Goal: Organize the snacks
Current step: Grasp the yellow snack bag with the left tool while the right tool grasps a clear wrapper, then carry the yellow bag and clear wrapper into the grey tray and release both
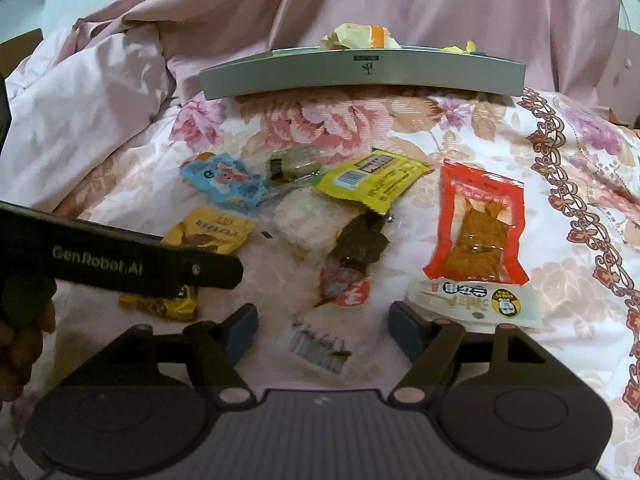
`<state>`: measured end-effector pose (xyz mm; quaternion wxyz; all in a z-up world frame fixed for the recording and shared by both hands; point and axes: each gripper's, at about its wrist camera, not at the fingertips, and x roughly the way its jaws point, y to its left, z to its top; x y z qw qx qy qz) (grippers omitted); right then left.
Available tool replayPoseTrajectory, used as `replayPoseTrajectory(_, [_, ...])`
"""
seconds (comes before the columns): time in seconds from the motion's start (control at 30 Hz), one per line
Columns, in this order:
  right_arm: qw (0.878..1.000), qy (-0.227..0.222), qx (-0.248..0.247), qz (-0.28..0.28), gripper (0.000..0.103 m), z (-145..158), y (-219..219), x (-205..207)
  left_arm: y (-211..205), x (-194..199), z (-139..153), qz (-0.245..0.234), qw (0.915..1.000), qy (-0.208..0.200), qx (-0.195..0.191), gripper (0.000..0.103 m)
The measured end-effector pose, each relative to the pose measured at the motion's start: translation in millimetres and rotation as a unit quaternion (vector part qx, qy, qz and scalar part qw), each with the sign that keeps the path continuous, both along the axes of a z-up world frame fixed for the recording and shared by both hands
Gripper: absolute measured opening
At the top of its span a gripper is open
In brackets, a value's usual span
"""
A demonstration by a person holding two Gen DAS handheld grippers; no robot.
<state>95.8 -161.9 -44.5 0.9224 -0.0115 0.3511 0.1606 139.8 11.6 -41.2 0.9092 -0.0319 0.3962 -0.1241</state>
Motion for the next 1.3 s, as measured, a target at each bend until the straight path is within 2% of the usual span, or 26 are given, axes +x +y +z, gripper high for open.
replayPoseTrajectory(0.17, [1.0, -0.005, 0.008, -0.018, 0.068, -0.5, -5.8, 1.0, -3.0, -1.0, -1.2, 0.001, 0.9998, -0.004, 0.018, 0.072])
replayPoseTrajectory(0.3, [1.0, -0.008, 0.003, -0.021, 0.065, 0.1, -4.7, -0.2, -2.8, -1.2, -0.7, 0.008, 0.9992, -0.008, 0.038, 0.054])
replayPoseTrajectory(0.33, [1.0, -0.008, 0.003, -0.022, 0.064, 0.2, -4.8, -0.2, -2.2, -0.8, -0.4, 0.009, 0.9991, -0.007, 0.04, 0.054])
replayPoseTrajectory(0.4, [1.0, -0.008, -0.001, -0.022, 0.062, 0.2, -4.5, -0.7, -1.4, -0.7, 0.0, 0.01, 0.9992, -0.007, 0.038, 0.053])
replayPoseTrajectory(0.53, [1.0, -0.011, -0.011, -0.021, 0.051, 1.8, -3.5, -2.4, -1.0, -1.2, 1.2, 0.014, 0.9993, -0.007, 0.034, 0.05])
replayPoseTrajectory(0.73, [1.0, -0.012, -0.017, -0.014, 0.044, 5.7, -4.6, -7.9, 3.2, -3.8, 6.2, 0.025, 0.9997, 0.001, 0.006, 0.048])
replayPoseTrajectory(1.0, [0.999, -0.025, -0.021, -0.012, 0.035, 14.6, -7.5, -18.2, 0.6, -12.1, 15.0, 0.026, 0.9996, -0.003, -0.011, 0.048])
replayPoseTrajectory(1.03, [0.999, -0.029, -0.022, -0.011, 0.029, 16.3, -7.7, -19.8, -0.3, -13.8, 17.0, 0.025, 0.9996, -0.006, -0.012, 0.048])
replayPoseTrajectory(1.1, [0.999, -0.034, -0.027, -0.008, 0.004, 18.7, -6.6, -22.2, -2.3, -16.9, 20.1, 0.023, 0.9996, -0.01, -0.016, 0.048])
replayPoseTrajectory(1.3, [0.998, -0.045, -0.034, 0.002, 0.003, 20.4, -2.8, -26.6, -0.4, -27.9, 24.5, 0.029, 0.9992, -0.012, -0.026, 0.048])
